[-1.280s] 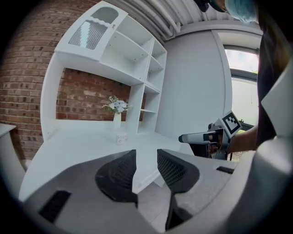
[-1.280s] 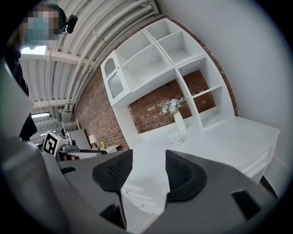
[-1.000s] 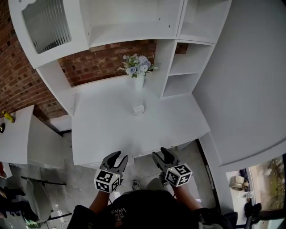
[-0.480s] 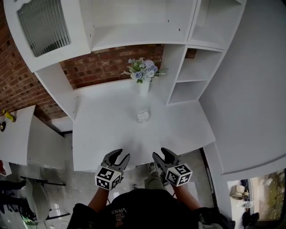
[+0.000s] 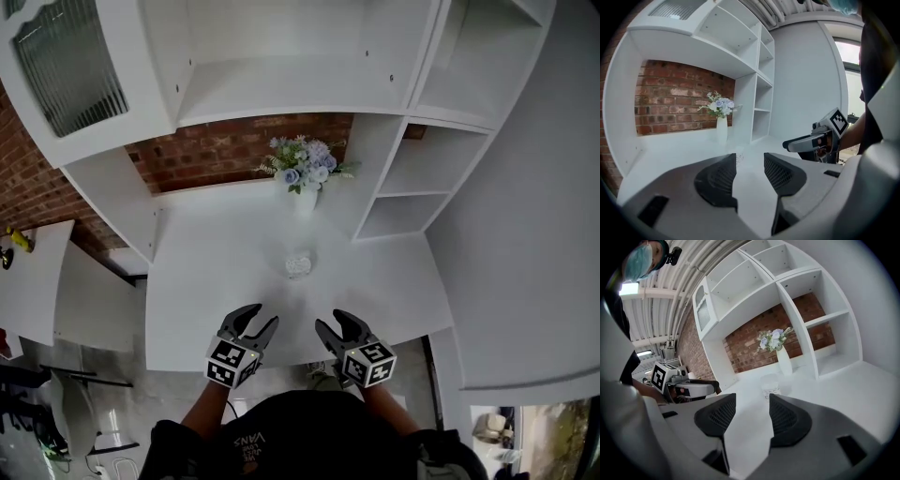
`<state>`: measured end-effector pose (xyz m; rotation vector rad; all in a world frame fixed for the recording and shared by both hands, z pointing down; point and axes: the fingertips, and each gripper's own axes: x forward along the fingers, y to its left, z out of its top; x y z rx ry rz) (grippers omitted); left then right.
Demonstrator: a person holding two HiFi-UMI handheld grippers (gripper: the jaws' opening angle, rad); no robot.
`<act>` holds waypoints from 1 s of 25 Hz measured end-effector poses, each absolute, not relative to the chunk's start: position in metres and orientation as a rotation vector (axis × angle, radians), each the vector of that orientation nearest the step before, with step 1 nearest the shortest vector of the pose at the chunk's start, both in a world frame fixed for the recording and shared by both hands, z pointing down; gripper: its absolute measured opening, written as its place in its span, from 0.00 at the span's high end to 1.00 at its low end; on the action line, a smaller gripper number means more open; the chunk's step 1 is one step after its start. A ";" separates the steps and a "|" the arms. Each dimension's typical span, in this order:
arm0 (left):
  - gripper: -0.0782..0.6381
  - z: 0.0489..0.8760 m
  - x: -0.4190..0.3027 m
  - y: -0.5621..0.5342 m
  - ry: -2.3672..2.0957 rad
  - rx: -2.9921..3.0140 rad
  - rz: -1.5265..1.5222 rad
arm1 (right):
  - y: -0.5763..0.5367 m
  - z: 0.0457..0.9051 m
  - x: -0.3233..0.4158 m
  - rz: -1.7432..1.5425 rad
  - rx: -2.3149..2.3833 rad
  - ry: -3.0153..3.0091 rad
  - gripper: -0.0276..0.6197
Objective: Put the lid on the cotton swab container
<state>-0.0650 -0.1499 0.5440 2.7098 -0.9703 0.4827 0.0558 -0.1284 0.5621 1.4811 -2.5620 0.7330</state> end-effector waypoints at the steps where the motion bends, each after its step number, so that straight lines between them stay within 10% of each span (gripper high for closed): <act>1: 0.66 0.546 -0.061 -0.156 -0.970 2.717 0.499 | -0.136 0.566 0.059 0.726 1.474 -2.563 0.65; 25: 0.60 0.593 -0.017 -0.264 -0.790 2.896 0.910 | -0.255 0.641 0.074 0.742 1.187 -2.532 0.68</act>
